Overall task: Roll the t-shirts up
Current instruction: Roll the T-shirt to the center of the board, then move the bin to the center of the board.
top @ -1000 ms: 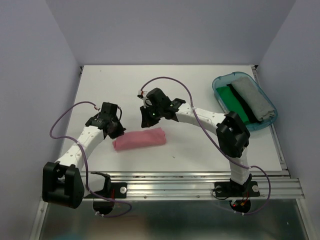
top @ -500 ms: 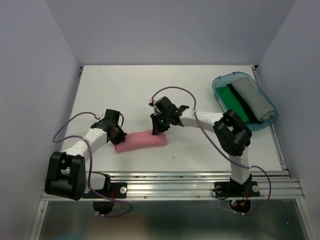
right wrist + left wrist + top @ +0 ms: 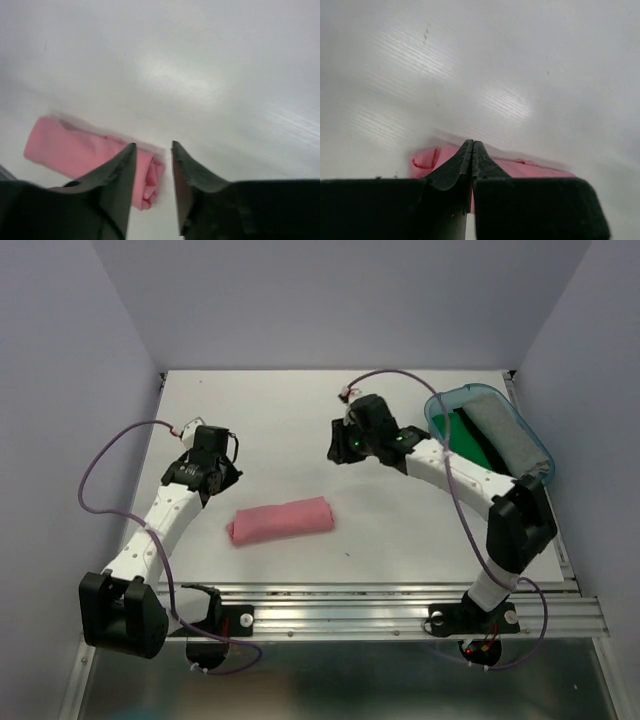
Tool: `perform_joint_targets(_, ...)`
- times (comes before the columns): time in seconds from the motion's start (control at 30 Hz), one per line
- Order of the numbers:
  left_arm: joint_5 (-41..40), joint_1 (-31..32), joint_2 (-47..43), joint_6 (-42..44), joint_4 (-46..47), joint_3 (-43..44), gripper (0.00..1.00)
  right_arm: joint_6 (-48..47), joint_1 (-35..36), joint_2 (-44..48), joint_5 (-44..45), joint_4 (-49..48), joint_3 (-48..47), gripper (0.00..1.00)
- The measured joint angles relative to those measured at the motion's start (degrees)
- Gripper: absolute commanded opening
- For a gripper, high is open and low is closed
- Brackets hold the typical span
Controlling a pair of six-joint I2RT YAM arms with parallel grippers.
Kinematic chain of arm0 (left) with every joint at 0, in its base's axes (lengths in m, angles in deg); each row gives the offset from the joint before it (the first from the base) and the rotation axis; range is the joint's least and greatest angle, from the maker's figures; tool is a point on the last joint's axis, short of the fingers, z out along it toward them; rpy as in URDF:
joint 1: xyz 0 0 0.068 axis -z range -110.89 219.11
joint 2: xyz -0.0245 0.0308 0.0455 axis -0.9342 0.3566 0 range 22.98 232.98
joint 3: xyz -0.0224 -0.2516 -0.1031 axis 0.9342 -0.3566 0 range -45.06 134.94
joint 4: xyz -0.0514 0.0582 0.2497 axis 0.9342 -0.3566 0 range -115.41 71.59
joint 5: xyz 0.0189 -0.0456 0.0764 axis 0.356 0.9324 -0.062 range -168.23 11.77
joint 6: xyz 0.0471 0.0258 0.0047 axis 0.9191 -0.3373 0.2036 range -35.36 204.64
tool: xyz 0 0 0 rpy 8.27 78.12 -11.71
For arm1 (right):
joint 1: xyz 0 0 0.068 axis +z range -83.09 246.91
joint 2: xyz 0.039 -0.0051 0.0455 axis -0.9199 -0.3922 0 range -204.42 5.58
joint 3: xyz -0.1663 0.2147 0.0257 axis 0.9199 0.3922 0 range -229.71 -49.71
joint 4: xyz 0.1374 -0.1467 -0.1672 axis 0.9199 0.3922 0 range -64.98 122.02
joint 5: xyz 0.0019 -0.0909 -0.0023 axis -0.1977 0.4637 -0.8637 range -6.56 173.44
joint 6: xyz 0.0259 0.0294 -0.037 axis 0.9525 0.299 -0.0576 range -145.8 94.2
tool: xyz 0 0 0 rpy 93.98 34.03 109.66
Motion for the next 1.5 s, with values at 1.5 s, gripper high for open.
perform_joint_targets(1.5,-3.85,0.00,0.79,5.88,-1.70,5.09,0.51,-0.74,-27.98,-31.58,-2.16,3.10,-36.06,0.76)
